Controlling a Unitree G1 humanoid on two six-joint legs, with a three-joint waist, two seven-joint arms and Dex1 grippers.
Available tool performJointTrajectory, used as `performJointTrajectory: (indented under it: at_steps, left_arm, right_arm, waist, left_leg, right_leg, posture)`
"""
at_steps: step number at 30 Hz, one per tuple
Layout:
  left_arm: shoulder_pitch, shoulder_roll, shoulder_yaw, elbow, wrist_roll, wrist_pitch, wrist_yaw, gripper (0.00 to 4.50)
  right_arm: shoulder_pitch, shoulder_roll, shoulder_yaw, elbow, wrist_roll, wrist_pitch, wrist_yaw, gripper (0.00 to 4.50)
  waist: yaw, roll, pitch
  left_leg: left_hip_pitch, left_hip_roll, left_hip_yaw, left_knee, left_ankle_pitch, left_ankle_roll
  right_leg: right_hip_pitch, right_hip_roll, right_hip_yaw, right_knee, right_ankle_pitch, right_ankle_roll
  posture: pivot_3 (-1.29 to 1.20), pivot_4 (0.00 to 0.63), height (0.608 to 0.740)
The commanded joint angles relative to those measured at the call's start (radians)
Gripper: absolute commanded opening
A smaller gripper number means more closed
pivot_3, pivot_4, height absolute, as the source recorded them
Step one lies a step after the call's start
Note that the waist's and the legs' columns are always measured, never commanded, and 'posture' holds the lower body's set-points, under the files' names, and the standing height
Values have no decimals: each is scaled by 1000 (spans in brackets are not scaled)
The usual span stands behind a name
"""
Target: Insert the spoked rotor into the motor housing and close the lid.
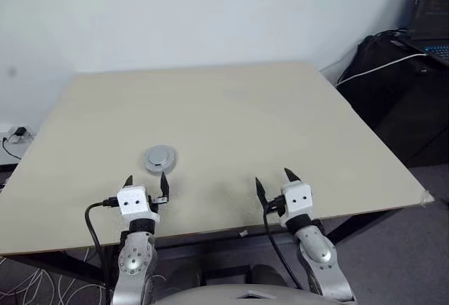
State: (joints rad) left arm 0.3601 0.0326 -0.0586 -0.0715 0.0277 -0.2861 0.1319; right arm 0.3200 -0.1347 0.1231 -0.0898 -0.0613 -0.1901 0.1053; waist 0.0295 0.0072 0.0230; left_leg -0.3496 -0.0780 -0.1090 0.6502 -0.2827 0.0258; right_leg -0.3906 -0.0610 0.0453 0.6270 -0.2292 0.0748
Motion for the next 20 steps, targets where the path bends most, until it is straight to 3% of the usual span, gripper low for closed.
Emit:
performJointTrajectory:
  at_steps: [1, 20]
  left_arm:
    - [0, -8, -13, 16, 66, -82, 16, 4466]
    - [-12, -35, -1, 55, 29, -134, -45, 4466]
  right_arm:
    - [2, 14, -25, -11, -15, -45, -38, 4500]
    - [36, 77, 7, -227, -35, 147, -58, 4500]
  waist:
    - [0, 0, 0]
    - [-1, 1, 1]
  left_leg:
    - [0, 0, 0, 0, 0, 0]
    - [0, 0, 0, 0, 0, 0]
  right_leg:
    - [0, 0, 0, 0, 0, 0]
    - [0, 0, -1, 0, -1, 1]
  posture:
    - [0, 0, 740]
    - [0, 0, 740]
